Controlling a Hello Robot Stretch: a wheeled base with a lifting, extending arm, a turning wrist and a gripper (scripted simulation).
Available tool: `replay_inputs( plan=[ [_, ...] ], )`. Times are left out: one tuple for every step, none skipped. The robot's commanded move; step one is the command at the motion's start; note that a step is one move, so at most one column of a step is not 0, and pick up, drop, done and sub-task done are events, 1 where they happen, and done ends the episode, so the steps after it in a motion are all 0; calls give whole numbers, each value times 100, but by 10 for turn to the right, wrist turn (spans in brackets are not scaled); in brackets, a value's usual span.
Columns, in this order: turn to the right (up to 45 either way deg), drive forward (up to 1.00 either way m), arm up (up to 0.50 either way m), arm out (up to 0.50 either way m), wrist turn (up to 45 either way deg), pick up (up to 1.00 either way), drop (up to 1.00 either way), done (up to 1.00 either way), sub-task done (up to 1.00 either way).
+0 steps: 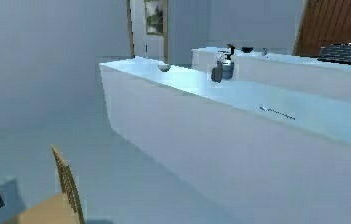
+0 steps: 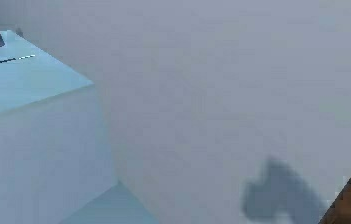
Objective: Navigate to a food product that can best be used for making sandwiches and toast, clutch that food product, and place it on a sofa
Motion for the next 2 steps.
replay_inputs(
  plan=[
    [0,20,0,0,0,0,0,0,0],
    [-360,0,0,0,0,0,0,0,0]
  ],
)
